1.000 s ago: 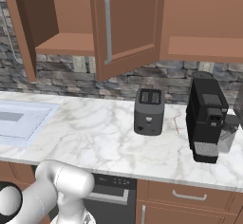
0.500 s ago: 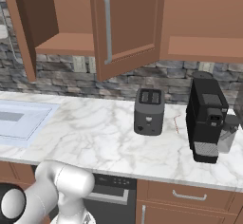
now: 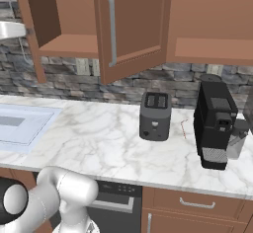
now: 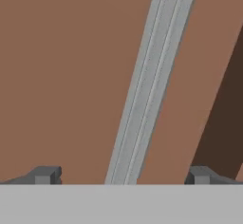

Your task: Close all open cabinet doors.

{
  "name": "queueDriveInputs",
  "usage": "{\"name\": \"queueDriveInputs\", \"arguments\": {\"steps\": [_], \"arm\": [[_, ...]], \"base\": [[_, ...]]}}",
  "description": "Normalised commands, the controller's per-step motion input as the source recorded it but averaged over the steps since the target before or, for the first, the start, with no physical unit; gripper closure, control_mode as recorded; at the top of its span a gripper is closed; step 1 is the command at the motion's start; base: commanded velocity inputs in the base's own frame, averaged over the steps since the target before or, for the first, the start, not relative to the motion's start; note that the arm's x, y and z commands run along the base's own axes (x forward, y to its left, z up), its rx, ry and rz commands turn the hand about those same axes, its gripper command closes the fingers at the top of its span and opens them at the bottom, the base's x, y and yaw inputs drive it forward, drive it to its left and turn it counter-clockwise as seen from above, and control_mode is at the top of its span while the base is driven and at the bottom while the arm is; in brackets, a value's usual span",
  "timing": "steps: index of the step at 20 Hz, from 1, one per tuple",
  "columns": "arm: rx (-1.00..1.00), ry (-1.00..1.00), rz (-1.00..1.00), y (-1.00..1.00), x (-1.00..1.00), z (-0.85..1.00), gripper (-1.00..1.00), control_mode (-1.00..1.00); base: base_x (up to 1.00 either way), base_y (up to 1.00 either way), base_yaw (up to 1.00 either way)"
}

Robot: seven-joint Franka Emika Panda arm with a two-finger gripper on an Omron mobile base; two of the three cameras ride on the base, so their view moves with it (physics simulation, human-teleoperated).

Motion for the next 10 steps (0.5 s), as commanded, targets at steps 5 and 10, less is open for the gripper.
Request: {"name": "queueDriveInputs", "arguments": {"steps": [5, 10], "arm": [[0.00, 0.09, -0.11, -0.09, 0.85, -0.02, -1.00, -1.00], [0.00, 0.04, -0.06, -0.12, 0.61, -0.01, -1.00, -1.00]], "base": [[0.00, 0.00, 0.00], [0.00, 0.00, 0.00]]}}
